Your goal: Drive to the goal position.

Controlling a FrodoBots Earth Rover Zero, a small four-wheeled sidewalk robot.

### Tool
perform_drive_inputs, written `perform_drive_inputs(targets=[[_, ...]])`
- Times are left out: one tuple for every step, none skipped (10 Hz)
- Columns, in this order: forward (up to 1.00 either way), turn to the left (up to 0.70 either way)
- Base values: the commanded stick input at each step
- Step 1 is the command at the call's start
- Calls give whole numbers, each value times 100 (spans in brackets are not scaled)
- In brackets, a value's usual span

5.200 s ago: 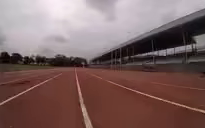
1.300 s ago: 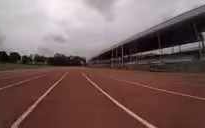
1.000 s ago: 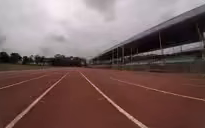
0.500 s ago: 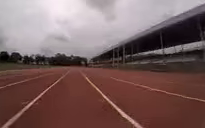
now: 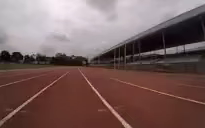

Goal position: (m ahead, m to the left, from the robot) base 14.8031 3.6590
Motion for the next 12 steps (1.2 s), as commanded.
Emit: perform_drive_inputs(targets=[[70,0],[70,0],[70,0],[70,0],[70,0],[70,0],[70,0],[70,0],[70,0],[70,0],[70,0],[70,0]])
